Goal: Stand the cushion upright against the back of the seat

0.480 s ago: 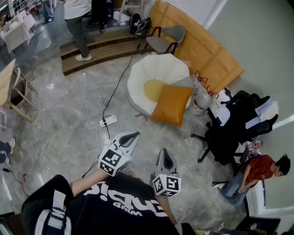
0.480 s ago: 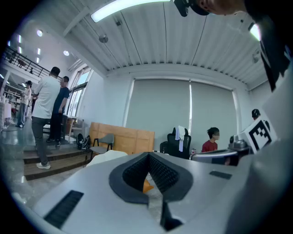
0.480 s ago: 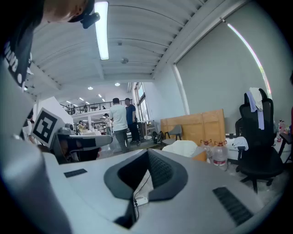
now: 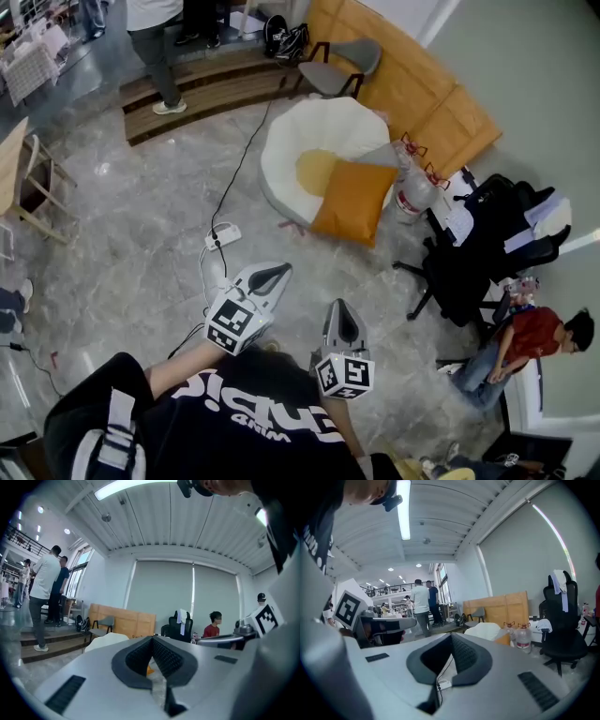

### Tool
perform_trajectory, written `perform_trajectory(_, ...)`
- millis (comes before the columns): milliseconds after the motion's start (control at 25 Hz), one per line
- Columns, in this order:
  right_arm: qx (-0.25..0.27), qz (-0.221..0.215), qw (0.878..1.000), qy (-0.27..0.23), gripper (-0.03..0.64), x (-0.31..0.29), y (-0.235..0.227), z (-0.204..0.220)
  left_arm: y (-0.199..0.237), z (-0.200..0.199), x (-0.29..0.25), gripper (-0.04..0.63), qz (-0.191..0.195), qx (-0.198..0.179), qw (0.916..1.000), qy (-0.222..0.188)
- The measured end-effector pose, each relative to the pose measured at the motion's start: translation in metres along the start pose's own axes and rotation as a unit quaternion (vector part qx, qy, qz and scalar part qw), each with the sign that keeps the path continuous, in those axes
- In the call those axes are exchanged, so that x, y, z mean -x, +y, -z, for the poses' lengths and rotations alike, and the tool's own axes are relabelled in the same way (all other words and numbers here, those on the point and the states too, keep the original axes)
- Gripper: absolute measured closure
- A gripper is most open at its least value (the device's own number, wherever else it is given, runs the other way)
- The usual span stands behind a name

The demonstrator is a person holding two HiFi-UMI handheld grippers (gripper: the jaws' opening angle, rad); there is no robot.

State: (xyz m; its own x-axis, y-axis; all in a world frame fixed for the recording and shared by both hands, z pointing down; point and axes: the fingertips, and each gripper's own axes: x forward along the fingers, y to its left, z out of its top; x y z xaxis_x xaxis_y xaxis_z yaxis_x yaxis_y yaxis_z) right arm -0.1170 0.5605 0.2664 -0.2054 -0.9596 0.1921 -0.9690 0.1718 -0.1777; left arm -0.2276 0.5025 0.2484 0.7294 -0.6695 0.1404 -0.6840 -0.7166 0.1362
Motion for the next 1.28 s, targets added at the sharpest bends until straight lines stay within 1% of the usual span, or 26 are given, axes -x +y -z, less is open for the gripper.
perform_trajectory(160,-0.018,-0.013,1.000,-0.004,0.595,-0.002,0.015,0.002,0.001,0.004,0.004,0.587,0.017,0.009,0.9998,0.009)
perform_trajectory(280,-0.001,-0.018,1.000,0.003,0.595,-0.002,0.027,0.008,0.005,0.006,0.006,0.586,0.029,0.017,0.9993,0.017)
perform_trajectory(360,0.014,-0.014,1.000,0.012,0.595,0.000,0.029,0.016,0.007,0.012,0.009,0.586,0.037,0.020,0.9988,0.023)
perform_trajectory(480,0.009,0.000,1.000,0.015,0.595,-0.001,0.027,0.023,0.017,0.020,0.010,0.586,0.044,0.015,0.9987,0.022)
perform_trajectory(600,0.009,0.013,1.000,0.015,0.595,-0.005,0.025,0.023,0.024,0.021,0.011,0.586,0.045,0.022,0.9983,0.030)
perform_trajectory(760,0.013,0.022,1.000,0.015,0.595,-0.014,0.017,0.023,0.030,0.024,0.005,0.586,0.049,0.023,0.9978,0.039)
perform_trajectory(920,0.012,0.035,0.999,0.009,0.595,-0.026,0.002,0.018,0.035,0.019,-0.011,0.586,0.059,0.022,0.9975,0.033)
perform_trajectory(1120,0.012,0.041,0.999,0.006,0.595,-0.040,-0.015,0.012,0.039,0.015,-0.035,0.586,0.064,0.021,0.9971,0.034)
perform_trajectory(1280,0.002,0.044,0.999,0.007,0.595,-0.054,-0.031,0.006,0.040,0.013,-0.057,0.586,0.071,0.022,0.9967,0.033)
